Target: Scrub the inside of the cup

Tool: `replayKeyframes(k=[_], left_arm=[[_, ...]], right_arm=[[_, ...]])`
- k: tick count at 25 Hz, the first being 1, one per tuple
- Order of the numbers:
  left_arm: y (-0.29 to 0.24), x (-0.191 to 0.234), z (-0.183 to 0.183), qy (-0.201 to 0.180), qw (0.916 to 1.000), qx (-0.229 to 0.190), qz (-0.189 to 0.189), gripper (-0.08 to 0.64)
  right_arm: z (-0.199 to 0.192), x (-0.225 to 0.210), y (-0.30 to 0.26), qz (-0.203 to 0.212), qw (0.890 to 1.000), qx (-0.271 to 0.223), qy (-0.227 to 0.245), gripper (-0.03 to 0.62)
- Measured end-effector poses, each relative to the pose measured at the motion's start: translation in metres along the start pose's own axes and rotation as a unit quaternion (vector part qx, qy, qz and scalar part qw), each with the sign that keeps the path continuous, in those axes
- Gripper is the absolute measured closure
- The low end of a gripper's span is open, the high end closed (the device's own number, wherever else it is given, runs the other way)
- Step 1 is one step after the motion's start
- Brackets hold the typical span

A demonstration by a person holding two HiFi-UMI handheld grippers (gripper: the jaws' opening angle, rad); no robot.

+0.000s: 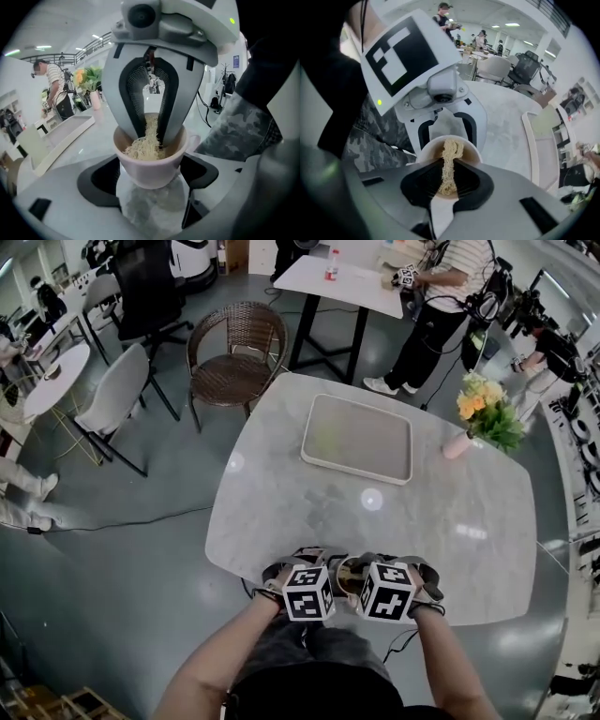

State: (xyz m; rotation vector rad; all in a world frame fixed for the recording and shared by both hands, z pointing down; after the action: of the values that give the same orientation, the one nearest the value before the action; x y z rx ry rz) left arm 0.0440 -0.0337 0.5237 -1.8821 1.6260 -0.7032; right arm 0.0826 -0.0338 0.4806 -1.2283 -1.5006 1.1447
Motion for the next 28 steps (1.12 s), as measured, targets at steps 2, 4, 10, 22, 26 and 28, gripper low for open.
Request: replayKeyframes(k=[2, 4, 10, 22, 26, 28], left_arm=[[0.002, -0.002, -0.003, 0.026, 0.9993, -0.011, 0.024, 0.161], [0.004, -0.005, -0.007, 0.061, 0.9966, -0.022, 0.050, 0.161], [0.010, -0.017, -0.011, 0.144, 0.9786, -0.010, 0.147, 0.204], [0.024, -0.035, -0.013, 0.145, 0.9742, -0.013, 0.173, 0.256], [0.029, -0.036, -0.017, 0.136, 0.9732, -0.005, 0.185, 0.255], [0.028, -0.029, -0.019, 0.136, 0.9738, -0.002, 0.183, 0.248]], right_arm=[[0.000, -0.002, 0.005, 0.030, 0.998, -0.023, -0.041, 0.532], [0.000, -0.003, 0.015, 0.048, 0.995, -0.047, -0.073, 0.532], [0.001, -0.011, 0.038, 0.034, 0.986, -0.062, -0.150, 0.532], [0.011, -0.003, 0.002, -0.038, 0.999, 0.014, 0.033, 0.532], [0.012, -0.001, 0.005, -0.022, 0.990, -0.030, 0.136, 0.532], [0.013, -0.002, 0.007, -0.012, 0.988, -0.045, 0.148, 0.532]])
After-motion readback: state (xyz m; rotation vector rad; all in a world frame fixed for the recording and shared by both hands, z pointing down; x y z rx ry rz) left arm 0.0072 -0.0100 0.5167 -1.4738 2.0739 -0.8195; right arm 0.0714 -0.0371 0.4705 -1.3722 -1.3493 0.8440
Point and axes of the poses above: the fingertips, and each gripper's own axes: y backward along the fingers, x to its left, z out of its top, the point moved 7 cm from there along y, backward along the fingers, and after that the axes turned 5 degrees about -z, right-handed, at the moved point
